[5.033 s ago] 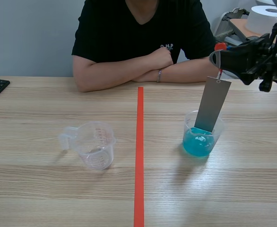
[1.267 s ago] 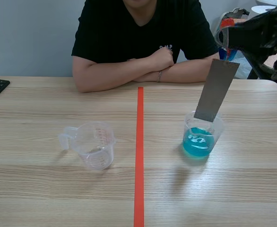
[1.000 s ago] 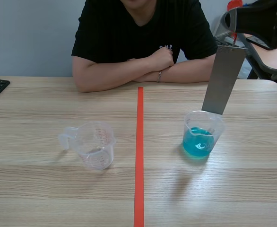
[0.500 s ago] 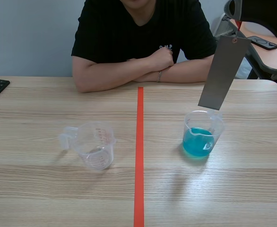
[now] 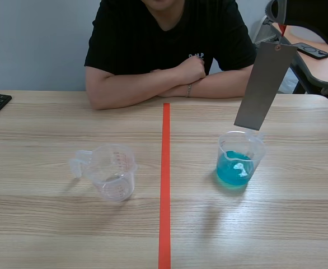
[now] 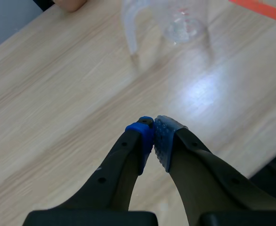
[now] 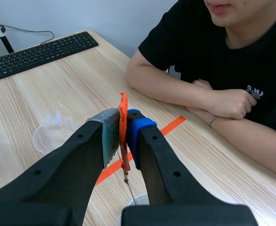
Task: Do the redox reaction experiment.
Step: 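Raise the plate and point at it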
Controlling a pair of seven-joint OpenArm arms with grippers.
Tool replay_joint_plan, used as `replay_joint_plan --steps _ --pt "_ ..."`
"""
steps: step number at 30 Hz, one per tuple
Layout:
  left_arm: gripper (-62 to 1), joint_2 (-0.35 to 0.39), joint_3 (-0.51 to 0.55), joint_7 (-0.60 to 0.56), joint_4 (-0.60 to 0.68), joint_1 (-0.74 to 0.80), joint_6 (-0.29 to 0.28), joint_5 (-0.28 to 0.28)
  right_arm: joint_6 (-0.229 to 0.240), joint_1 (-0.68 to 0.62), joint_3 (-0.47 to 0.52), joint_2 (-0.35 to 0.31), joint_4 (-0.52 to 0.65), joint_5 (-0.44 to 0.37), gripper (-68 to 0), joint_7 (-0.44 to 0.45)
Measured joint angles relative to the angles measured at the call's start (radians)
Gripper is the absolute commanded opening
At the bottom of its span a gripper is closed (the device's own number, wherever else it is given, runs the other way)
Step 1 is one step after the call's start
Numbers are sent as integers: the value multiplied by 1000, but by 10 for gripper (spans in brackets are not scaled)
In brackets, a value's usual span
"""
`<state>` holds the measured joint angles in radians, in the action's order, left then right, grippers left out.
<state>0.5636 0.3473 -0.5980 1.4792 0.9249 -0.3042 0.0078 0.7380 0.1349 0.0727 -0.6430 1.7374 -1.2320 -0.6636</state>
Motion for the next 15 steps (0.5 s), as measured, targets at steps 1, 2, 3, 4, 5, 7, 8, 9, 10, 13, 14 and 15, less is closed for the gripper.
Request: replay_joint_plan --steps 1,2,3,4,5,7,8,9,10,13,14,15 --pt "-569 31 0 25 0 -32 -18 -34 0 0 0 0 0 0 -660 0" --pt "-569 63 0 50 0 -65 -43 -68 0 0 0 0 0 0 -660 0" --pt "-569 93 0 69 0 -98 -67 -95 0 0 0 0 0 0 -660 0" --pt "-569 124 0 85 0 -132 -87 -117 0 0 0 0 0 0 -660 0" --pt "-569 154 -3 106 0 -169 -102 -149 0 0 0 0 0 0 -660 0" --pt "-569 213 -26 146 0 -249 -121 -222 0 0 0 0 0 0 -660 0" --pt "-569 240 -45 166 0 -293 -142 -266 0 0 0 0 0 0 -660 0" --pt "-569 265 -66 180 0 -340 -161 -307 0 0 0 0 0 0 -660 0" --pt "-569 286 -93 195 0 -391 -174 -344 0 0 0 0 0 0 -660 0" --pt "-569 328 -196 262 0 -563 -192 -425 0 0 0 0 0 0 -660 0" --pt "-569 333 -238 297 0 -624 -197 -447 0 0 0 0 0 0 -660 0" --pt "-569 334 -280 330 0 -684 -200 -452 0 0 0 0 0 0 -660 0"
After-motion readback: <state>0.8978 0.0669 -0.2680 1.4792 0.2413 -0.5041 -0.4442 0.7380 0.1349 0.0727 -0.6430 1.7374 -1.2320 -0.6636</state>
